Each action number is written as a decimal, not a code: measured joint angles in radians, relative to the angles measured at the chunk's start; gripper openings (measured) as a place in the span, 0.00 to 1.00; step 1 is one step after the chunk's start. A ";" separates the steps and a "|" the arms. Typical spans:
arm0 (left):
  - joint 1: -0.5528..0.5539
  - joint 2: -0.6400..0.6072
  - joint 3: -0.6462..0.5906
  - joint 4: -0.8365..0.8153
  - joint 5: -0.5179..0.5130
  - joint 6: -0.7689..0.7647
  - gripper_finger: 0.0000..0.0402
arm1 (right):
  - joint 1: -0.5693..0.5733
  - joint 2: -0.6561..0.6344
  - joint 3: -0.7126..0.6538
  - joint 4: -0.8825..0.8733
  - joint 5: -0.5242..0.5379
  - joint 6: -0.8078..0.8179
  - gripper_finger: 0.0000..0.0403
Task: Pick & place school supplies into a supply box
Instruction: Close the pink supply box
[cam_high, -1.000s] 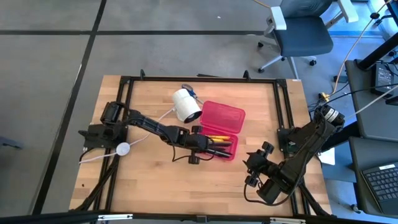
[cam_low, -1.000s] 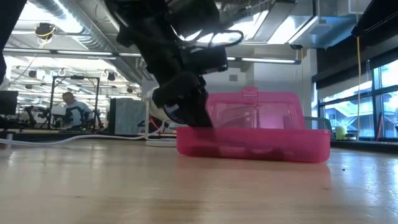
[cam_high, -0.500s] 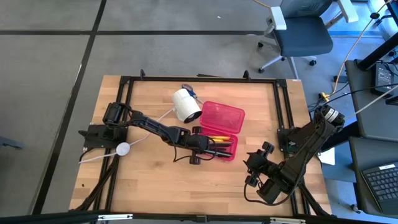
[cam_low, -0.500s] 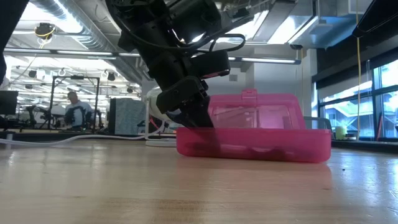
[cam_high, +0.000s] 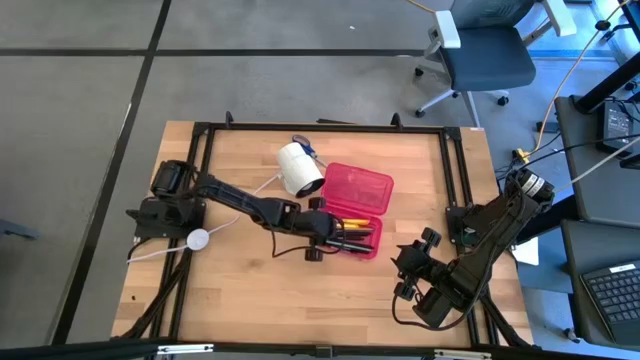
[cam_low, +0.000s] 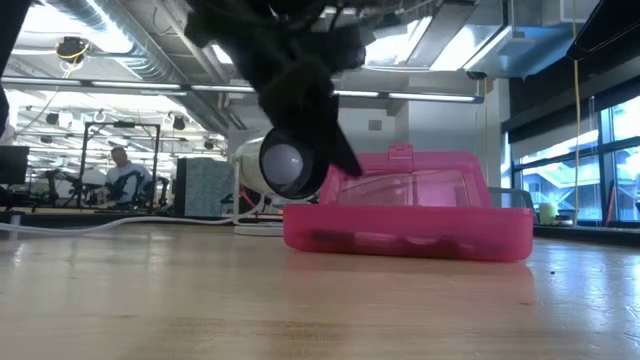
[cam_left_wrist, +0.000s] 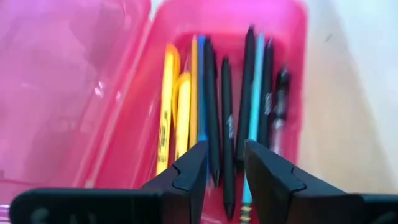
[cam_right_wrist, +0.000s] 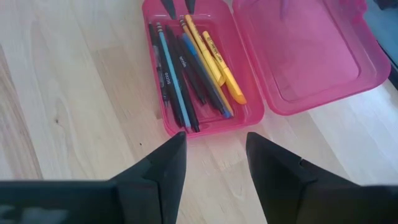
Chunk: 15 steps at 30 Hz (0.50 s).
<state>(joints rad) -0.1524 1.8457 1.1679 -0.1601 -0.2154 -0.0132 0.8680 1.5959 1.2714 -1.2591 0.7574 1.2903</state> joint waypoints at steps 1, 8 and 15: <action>-0.004 -0.013 0.000 0.002 0.001 0.000 0.25 | 0.000 0.000 0.000 0.000 0.000 0.000 0.43; -0.066 -0.055 0.000 0.006 0.061 0.012 0.21 | 0.000 0.000 0.000 0.006 -0.005 0.011 0.43; -0.097 -0.006 0.000 0.002 0.069 -0.009 0.19 | 0.000 0.000 0.000 0.041 -0.073 0.006 0.43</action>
<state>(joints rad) -0.2491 1.8395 1.1675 -0.1577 -0.1469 -0.0220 0.8680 1.5959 1.2716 -1.2184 0.6844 1.2968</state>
